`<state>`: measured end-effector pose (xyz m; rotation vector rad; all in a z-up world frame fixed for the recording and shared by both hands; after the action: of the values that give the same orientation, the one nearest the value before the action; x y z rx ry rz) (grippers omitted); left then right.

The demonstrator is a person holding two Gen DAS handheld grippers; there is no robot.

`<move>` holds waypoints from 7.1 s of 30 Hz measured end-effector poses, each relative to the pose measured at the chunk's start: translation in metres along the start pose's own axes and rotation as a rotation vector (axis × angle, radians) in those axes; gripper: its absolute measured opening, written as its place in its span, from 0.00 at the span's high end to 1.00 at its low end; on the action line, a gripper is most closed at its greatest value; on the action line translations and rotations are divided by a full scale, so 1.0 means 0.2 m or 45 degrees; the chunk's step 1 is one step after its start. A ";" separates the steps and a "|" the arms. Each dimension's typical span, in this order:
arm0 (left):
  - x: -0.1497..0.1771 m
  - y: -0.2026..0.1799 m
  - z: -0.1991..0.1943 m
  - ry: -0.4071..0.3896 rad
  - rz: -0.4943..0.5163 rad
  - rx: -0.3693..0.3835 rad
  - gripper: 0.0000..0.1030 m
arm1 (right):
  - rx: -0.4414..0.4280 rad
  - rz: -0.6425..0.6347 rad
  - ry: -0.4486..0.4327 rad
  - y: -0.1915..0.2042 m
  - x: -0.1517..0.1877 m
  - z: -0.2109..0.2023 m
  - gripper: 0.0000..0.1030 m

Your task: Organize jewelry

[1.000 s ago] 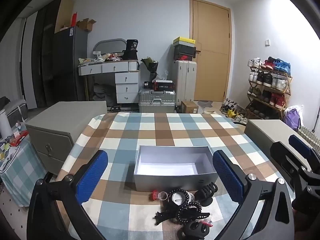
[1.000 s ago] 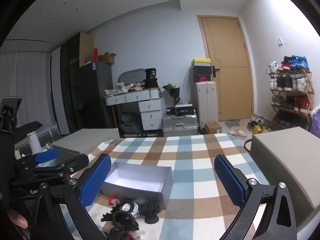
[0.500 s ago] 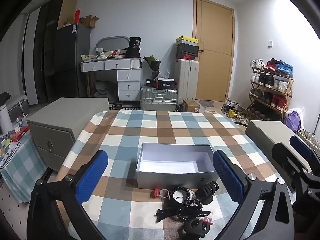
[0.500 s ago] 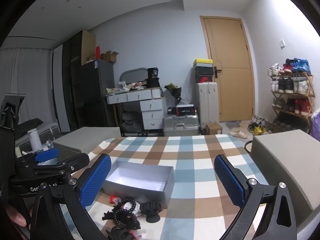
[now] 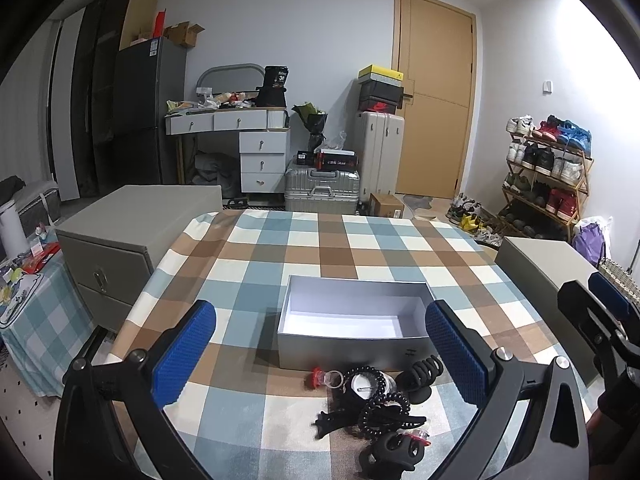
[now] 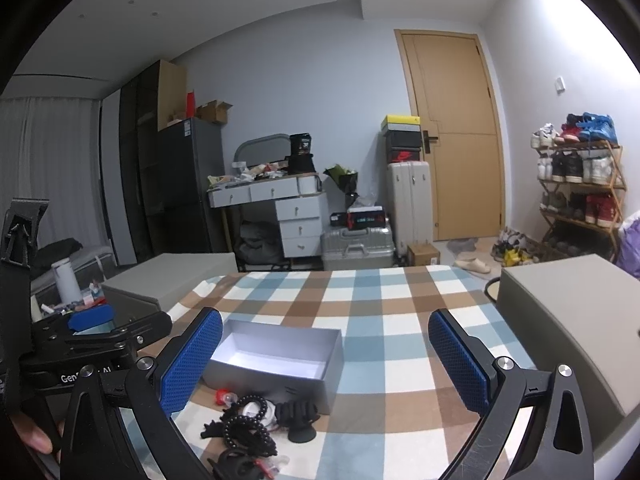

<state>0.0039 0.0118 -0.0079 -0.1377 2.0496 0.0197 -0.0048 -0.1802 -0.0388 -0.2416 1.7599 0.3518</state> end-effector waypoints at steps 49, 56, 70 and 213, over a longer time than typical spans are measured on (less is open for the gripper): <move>0.04 -0.02 0.03 0.070 0.012 0.015 0.01 | 0.019 0.001 0.007 0.00 0.01 -0.01 0.00; 0.06 -0.04 0.04 0.097 0.030 0.028 0.01 | 0.018 0.005 0.011 -0.01 0.01 -0.01 0.00; 0.26 -0.13 0.12 0.346 0.141 0.243 0.01 | 0.032 0.028 0.035 -0.03 0.05 0.01 0.00; 0.00 -0.02 0.74 0.564 0.093 0.494 0.38 | -0.538 0.325 0.584 -0.11 0.15 0.96 0.38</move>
<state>0.1344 0.0179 -0.0763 0.1922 2.4537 -0.3925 0.1716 -0.1306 -0.1073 -0.4256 2.1606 0.9145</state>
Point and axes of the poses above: each gripper's, at about its wrist camera, not at the fingertips, and z roughly the way its jaws point, y to its left, x to its underside, the point moved 1 cm from there along z, roughly the way its jaws point, and after that the axes turned 4 degrees about -x, right-handed, at the moved point
